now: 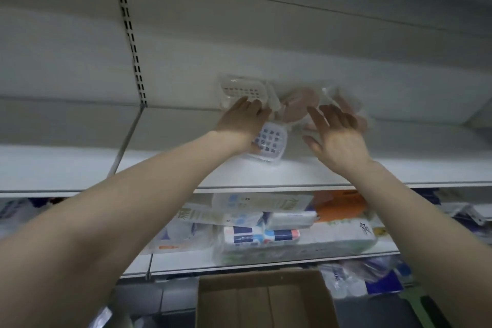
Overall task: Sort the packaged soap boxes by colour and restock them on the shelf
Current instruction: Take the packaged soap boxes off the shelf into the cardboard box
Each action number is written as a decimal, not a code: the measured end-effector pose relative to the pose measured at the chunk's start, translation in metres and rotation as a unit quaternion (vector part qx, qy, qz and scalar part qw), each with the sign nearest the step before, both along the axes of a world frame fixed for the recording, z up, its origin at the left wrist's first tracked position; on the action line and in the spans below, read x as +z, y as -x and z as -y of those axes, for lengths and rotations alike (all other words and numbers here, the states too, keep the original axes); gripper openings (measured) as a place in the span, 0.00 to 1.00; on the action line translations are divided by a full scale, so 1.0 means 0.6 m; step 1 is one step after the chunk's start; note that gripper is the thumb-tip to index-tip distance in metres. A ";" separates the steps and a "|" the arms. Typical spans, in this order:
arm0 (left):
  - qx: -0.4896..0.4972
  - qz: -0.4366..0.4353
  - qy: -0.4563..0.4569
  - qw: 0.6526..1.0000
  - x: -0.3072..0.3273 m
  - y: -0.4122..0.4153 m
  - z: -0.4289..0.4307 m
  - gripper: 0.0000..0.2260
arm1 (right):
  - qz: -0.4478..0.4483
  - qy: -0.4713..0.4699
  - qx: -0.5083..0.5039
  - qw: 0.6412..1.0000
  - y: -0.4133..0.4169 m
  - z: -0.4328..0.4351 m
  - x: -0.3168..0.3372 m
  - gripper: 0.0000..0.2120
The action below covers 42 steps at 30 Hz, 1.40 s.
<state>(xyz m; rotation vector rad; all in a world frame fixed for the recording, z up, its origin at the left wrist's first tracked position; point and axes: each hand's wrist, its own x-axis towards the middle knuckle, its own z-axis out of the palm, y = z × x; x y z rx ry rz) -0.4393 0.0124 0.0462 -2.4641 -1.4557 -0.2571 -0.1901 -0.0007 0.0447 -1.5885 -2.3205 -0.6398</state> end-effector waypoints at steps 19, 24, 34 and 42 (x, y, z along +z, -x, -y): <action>0.115 -0.030 -0.076 0.990 -0.026 0.301 0.120 0.28 | -0.112 0.079 0.074 0.988 0.256 -0.147 -0.018 0.21; 0.126 0.050 -0.021 0.991 -0.034 0.286 0.124 0.30 | -0.103 0.137 0.141 0.975 0.274 -0.119 0.016 0.16; 0.232 0.126 0.046 0.963 -0.051 0.300 0.130 0.45 | -0.124 0.334 0.134 0.925 0.289 -0.064 0.076 0.20; 0.272 0.151 0.043 0.949 -0.050 0.305 0.152 0.47 | -0.093 0.235 0.049 0.966 0.300 -0.060 0.056 0.29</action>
